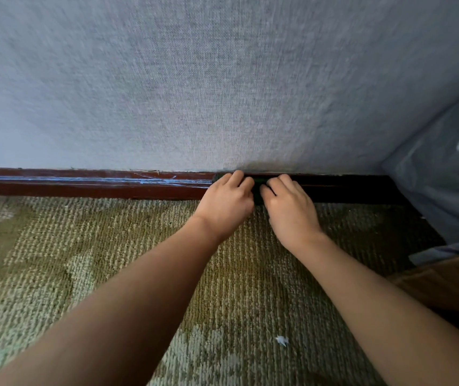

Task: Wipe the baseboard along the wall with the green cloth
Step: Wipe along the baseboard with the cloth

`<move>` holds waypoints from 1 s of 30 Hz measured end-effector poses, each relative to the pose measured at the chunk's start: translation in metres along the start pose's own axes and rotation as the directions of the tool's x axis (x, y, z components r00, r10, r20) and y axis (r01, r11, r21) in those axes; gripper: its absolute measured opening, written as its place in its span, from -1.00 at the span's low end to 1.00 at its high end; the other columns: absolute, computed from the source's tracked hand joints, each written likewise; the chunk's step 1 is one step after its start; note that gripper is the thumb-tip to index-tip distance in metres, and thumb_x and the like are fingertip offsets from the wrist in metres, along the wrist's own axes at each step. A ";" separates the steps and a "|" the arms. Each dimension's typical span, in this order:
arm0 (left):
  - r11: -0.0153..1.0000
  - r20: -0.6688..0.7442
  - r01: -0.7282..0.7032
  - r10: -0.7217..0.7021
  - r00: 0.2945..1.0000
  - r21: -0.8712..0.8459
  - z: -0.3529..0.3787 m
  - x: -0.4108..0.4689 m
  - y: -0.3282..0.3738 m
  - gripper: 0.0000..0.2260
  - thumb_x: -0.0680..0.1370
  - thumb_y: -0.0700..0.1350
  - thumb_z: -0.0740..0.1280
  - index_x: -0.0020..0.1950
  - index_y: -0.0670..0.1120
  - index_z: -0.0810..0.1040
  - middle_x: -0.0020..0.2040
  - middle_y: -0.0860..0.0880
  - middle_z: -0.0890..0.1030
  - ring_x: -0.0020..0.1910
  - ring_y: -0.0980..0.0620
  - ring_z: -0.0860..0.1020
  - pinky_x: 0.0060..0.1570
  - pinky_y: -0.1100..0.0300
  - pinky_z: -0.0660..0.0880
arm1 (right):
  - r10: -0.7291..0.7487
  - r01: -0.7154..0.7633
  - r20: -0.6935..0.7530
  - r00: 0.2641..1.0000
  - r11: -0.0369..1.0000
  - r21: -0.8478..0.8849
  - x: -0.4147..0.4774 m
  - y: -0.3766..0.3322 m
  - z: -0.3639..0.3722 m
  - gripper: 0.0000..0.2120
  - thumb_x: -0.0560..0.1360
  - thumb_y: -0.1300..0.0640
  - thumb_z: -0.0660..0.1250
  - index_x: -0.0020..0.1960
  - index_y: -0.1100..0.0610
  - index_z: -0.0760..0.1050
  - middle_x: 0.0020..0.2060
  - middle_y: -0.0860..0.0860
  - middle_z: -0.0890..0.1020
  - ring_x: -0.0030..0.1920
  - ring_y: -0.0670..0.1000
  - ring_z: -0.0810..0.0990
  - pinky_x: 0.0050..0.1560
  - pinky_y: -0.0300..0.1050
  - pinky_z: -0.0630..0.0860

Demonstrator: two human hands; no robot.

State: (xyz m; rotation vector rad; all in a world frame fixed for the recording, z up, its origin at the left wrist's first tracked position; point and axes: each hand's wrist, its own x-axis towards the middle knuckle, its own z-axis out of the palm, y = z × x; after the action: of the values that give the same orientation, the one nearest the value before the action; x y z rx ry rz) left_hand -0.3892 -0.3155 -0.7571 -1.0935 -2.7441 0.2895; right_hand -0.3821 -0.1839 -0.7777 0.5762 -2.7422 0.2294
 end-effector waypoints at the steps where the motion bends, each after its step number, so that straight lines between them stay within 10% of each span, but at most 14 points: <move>1: 1.000 0.016 -0.007 0.007 1.000 0.000 -0.001 -0.001 0.000 -0.92 0.20 -0.17 0.46 -0.47 -0.07 0.59 -0.35 0.01 0.58 -0.31 0.02 0.57 -0.32 0.27 0.48 | -0.007 0.007 0.013 1.000 1.000 -0.001 -0.001 -0.002 -0.001 -0.77 0.06 0.43 0.54 -0.33 0.34 0.58 -0.38 0.17 0.58 -0.32 0.16 0.59 -0.35 -0.13 0.53; 10: 0.999 -0.023 -0.035 0.036 0.999 0.033 -0.002 -0.019 -0.007 -0.66 0.35 -0.22 0.06 -0.36 -0.13 0.64 -0.32 -0.02 0.57 -0.31 0.01 0.56 -0.35 0.25 0.47 | -0.080 0.081 0.023 0.997 0.995 -0.050 -0.014 -0.005 -0.004 -0.67 0.06 0.33 0.60 -0.22 0.32 0.61 -0.34 0.13 0.59 -0.32 0.13 0.58 -0.38 -0.16 0.50; 16: 0.999 -0.093 -0.018 0.021 0.995 0.034 0.002 -0.010 -0.007 -0.68 0.38 -0.22 0.09 -0.31 -0.16 0.65 -0.31 -0.03 0.58 -0.29 -0.01 0.57 -0.32 0.21 0.48 | -0.147 0.142 -0.036 0.988 0.984 -0.108 -0.005 0.010 -0.005 -0.71 0.13 0.36 0.55 -0.16 0.33 0.62 -0.33 0.13 0.60 -0.29 0.12 0.59 -0.32 -0.16 0.51; 21: 1.000 -0.113 0.007 -0.010 0.994 -0.021 0.016 -0.008 -0.007 -0.69 0.39 -0.21 0.11 -0.21 -0.20 0.66 -0.26 -0.06 0.61 -0.27 -0.03 0.57 -0.30 0.20 0.52 | -0.173 0.169 -0.021 0.985 0.977 -0.126 -0.004 0.016 0.003 -0.69 0.34 0.31 0.12 -0.12 0.34 0.61 -0.28 0.15 0.63 -0.23 0.12 0.61 -0.22 -0.13 0.53; 30: 0.998 -0.153 -0.042 0.049 0.987 0.046 0.019 -0.006 -0.008 -0.69 0.40 -0.27 0.09 -0.29 -0.17 0.63 -0.26 -0.06 0.60 -0.29 -0.03 0.56 -0.32 0.19 0.47 | -0.082 0.081 -0.069 0.994 0.997 -0.020 -0.004 0.009 0.014 -0.73 0.35 0.33 0.13 -0.18 0.37 0.60 -0.27 0.21 0.62 -0.21 0.17 0.62 -0.21 -0.06 0.56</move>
State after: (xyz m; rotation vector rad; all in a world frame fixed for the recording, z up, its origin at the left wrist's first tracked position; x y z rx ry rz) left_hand -0.3942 -0.3278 -0.7738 -1.1197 -2.5694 0.2568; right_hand -0.3861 -0.1771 -0.7932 0.6609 -2.6444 0.2022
